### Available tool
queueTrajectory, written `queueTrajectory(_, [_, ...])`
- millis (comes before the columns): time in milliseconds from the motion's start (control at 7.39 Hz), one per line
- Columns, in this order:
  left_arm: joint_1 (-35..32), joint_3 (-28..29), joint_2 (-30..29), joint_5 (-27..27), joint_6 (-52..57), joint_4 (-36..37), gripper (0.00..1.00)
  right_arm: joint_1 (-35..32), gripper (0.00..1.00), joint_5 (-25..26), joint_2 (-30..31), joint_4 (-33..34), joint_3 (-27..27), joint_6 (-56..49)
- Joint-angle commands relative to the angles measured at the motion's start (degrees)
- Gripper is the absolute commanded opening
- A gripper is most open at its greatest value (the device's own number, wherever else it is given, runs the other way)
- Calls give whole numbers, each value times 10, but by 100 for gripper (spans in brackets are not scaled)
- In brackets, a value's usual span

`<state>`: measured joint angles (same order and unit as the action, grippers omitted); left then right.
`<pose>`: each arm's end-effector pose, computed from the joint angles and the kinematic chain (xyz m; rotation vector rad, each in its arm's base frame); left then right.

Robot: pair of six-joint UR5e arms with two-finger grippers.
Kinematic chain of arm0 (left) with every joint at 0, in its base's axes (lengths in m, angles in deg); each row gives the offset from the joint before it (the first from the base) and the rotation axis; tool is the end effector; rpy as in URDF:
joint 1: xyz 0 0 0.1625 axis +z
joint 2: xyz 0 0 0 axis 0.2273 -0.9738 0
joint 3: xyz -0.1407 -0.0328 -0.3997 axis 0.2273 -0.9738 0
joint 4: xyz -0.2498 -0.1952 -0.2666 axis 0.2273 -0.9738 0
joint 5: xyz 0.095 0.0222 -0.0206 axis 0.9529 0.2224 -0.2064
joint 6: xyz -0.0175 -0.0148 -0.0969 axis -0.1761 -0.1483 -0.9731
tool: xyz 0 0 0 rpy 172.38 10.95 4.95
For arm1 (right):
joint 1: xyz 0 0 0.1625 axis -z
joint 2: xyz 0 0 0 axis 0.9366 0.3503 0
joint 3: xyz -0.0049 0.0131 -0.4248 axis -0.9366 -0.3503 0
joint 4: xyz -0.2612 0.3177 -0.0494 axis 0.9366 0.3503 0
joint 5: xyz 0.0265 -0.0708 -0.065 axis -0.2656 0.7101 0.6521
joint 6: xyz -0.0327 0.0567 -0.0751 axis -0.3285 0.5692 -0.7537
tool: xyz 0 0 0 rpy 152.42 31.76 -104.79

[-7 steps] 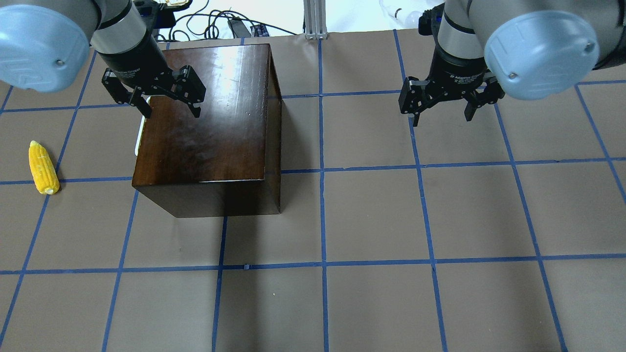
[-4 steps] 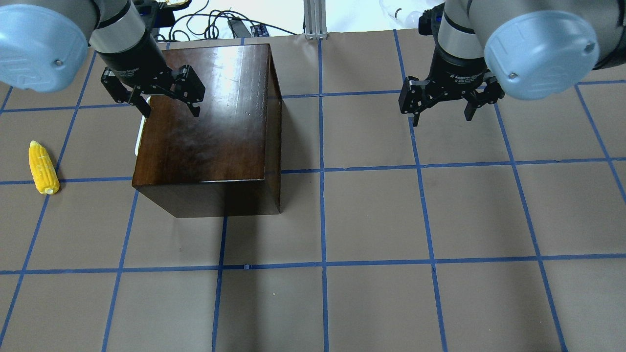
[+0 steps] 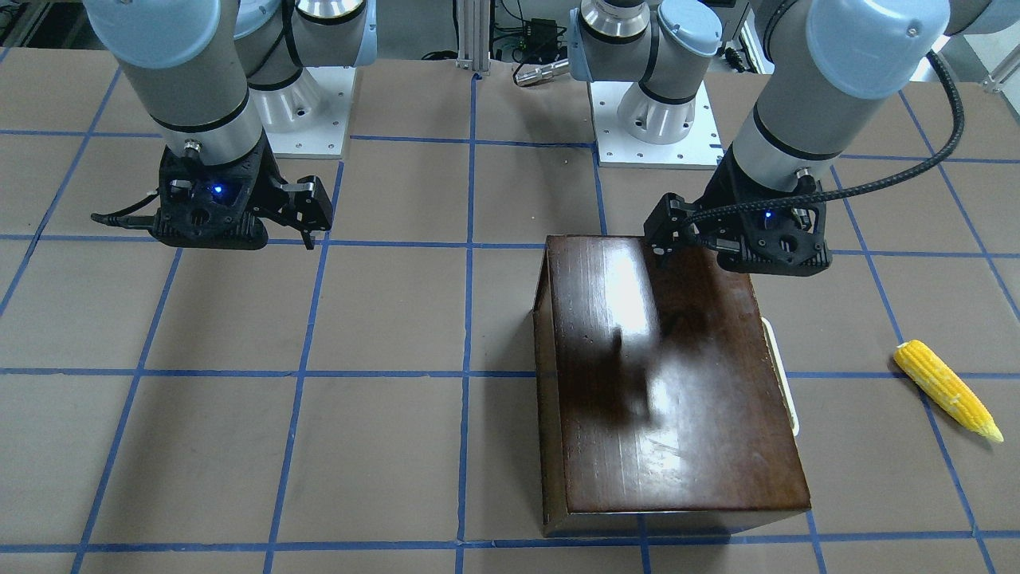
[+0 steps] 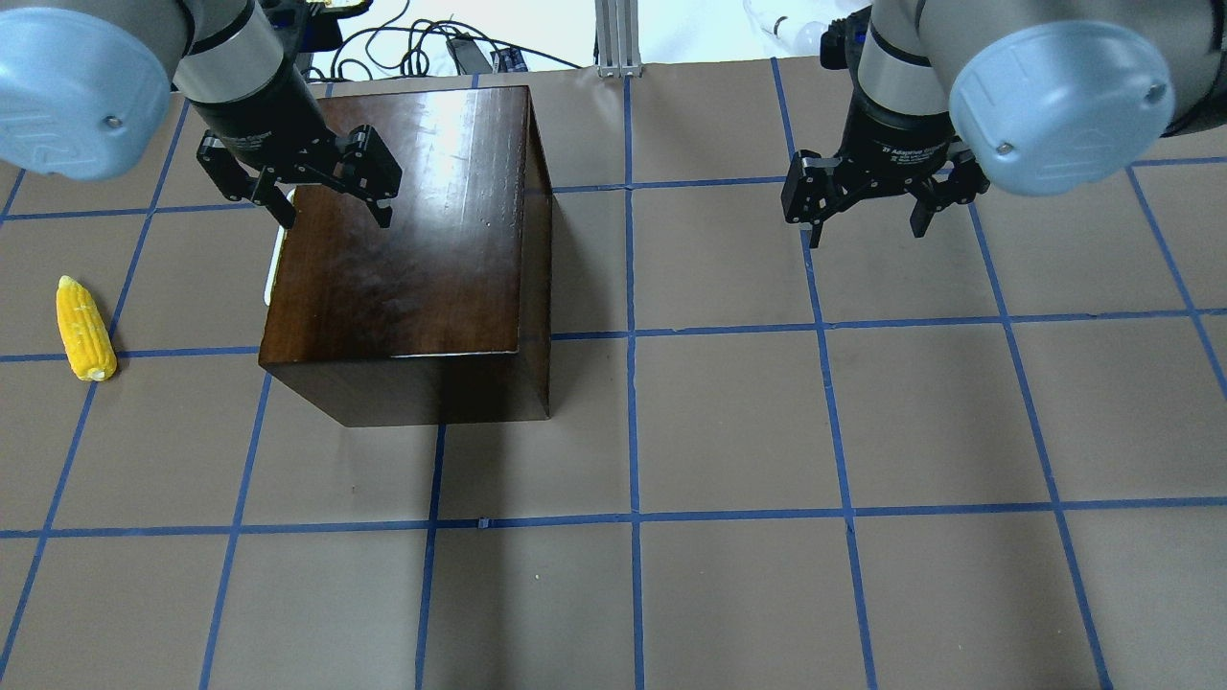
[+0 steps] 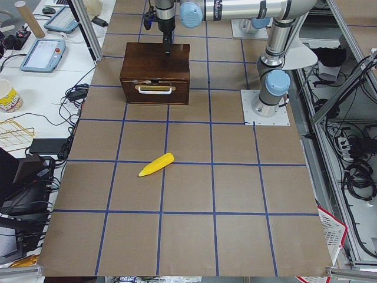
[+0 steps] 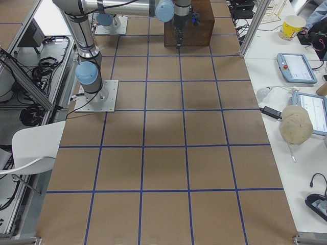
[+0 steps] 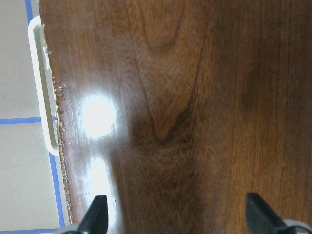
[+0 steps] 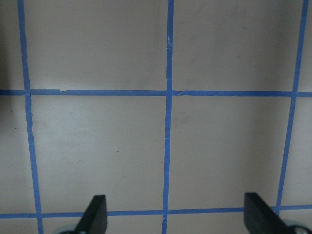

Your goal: Open drawer and put corn inside

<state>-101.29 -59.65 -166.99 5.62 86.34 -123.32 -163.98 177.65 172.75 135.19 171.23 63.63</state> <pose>-0.1165 -0.5426 0.4556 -0.0702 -3.1322 -0.0505 0.1673 -0.5136 0.4428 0.0355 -3.0705 -0.0623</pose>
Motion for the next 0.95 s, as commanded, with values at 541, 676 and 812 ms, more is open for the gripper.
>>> queueTrajectory(541, [96,9,-1,-60,9,0,100,0,100,0,0,-1,0,0])
queueTrajectory(676, [113,11,-3,-59,25,3,100,0,100,0,0,0,0,0])
queueTrajectory(812, [129,9,-6,-57,73,22,100,0,100,0,0,-1,0,0])
